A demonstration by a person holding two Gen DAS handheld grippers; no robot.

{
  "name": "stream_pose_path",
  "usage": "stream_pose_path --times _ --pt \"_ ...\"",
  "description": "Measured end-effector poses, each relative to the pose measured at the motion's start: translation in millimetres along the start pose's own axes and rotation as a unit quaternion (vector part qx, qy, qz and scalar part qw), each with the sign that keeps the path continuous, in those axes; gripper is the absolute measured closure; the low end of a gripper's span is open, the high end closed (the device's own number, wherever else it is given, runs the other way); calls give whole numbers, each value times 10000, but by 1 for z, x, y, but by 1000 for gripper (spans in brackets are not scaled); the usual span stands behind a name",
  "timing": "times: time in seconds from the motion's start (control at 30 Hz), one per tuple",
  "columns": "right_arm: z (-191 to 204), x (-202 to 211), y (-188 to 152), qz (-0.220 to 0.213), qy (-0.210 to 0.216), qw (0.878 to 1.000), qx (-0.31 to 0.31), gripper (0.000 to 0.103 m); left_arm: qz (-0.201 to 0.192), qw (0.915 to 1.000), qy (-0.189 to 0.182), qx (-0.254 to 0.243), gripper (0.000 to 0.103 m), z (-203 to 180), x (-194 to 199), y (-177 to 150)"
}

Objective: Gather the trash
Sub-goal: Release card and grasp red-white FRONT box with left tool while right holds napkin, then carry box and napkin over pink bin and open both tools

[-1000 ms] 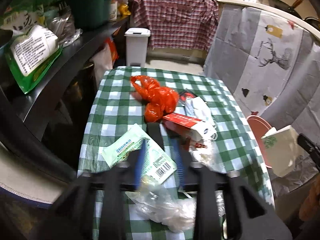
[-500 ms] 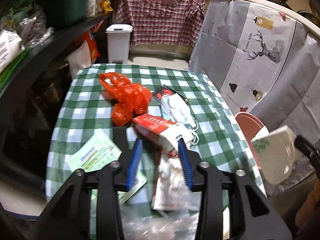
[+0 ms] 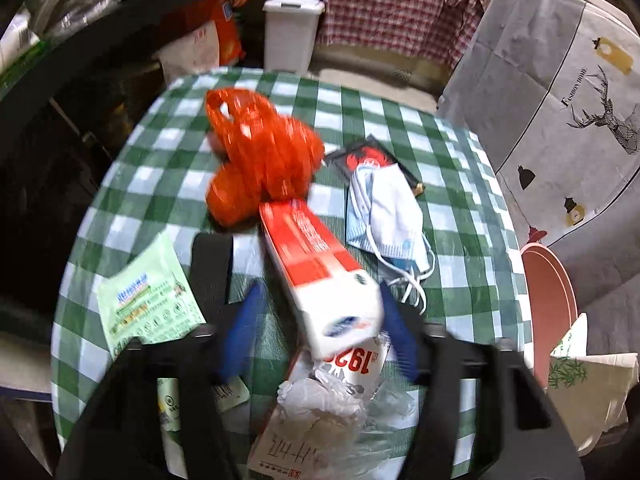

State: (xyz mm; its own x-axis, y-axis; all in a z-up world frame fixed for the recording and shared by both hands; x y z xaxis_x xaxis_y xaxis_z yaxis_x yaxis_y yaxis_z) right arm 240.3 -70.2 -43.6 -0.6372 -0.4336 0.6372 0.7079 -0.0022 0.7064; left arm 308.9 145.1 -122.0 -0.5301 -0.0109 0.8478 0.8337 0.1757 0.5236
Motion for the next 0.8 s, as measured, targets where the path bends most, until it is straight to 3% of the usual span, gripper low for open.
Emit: stream_pose_path --times 0.07,0.3,0.47,0.8 --pt "-3 -1 0 3 -7 10000 -17 102 53 9999 90 -18 69 5 0 -4" --pt "-3 6 5 -107 -13 9999 -37 102 -136 9995 142 -239 70 17 25 -12" --pt "1 18 10 -305 -56 9995 -49 102 -680 9951 285 -658 70 12 63 -10" --pt "-6 44 18 -643 -293 9975 -54 102 -1503 9832 8 -1035 70 -27 126 -15"
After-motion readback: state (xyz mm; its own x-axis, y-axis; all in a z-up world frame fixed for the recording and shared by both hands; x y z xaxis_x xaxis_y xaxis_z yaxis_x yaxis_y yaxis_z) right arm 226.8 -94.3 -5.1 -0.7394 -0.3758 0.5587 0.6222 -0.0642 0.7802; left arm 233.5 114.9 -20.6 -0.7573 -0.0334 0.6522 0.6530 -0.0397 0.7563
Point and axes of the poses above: each gripper's, at about its wrist camera, not at the fingertips, and x roughly against the way its jaws point, z to its left, y to its top, the point moved 7 cm from there along -x, roughly the way its jaws point, and after that the axes turned 11 degrees about -x, right-handed, at the moved point
